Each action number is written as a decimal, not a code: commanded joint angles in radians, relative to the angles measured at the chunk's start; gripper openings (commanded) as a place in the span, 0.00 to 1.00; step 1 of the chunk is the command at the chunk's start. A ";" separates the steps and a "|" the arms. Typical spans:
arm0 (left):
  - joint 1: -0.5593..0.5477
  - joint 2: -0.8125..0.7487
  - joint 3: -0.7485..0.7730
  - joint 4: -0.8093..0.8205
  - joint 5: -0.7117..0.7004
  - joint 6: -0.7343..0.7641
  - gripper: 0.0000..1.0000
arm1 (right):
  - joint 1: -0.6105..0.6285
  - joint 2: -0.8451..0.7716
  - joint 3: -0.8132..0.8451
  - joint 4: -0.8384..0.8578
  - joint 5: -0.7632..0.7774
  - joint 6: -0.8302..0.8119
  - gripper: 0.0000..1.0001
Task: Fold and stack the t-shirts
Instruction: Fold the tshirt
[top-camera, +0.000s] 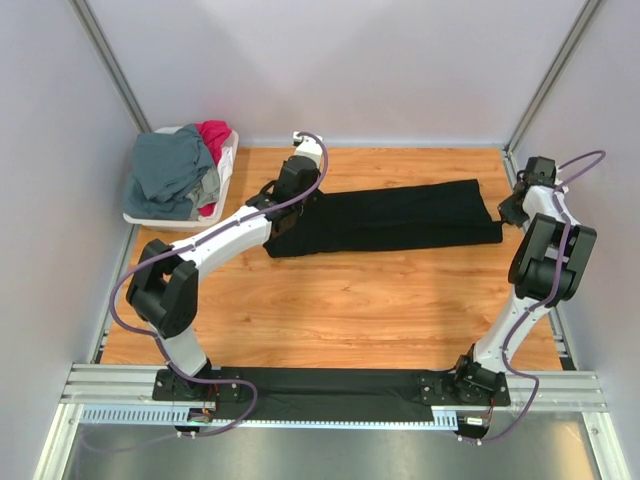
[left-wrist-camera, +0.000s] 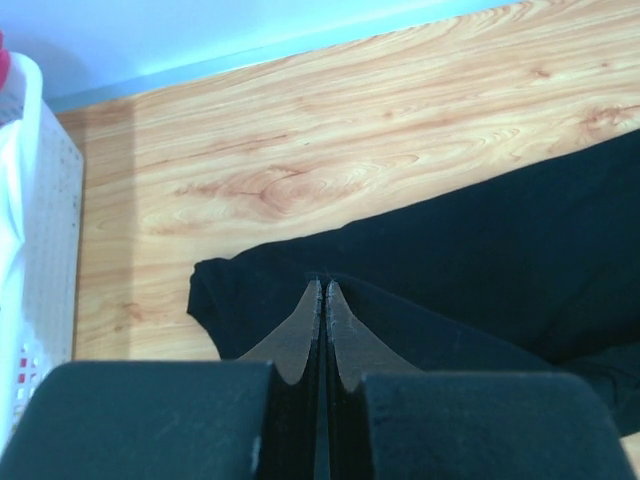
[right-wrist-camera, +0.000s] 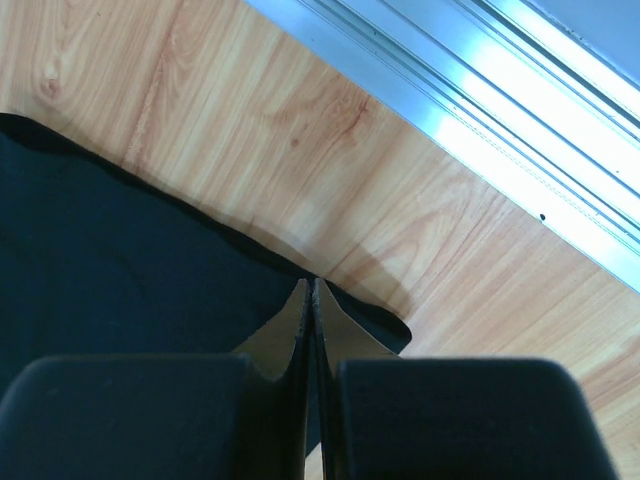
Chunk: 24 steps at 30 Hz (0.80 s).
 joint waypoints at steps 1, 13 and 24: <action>0.002 0.023 0.042 0.066 0.021 -0.004 0.00 | -0.001 0.010 0.050 0.001 0.038 0.004 0.00; 0.017 0.095 0.035 0.078 0.002 -0.067 0.00 | 0.012 0.085 0.122 -0.029 0.049 -0.032 0.00; 0.050 0.138 0.028 0.040 -0.084 -0.135 0.00 | 0.015 0.150 0.186 -0.054 0.047 -0.036 0.00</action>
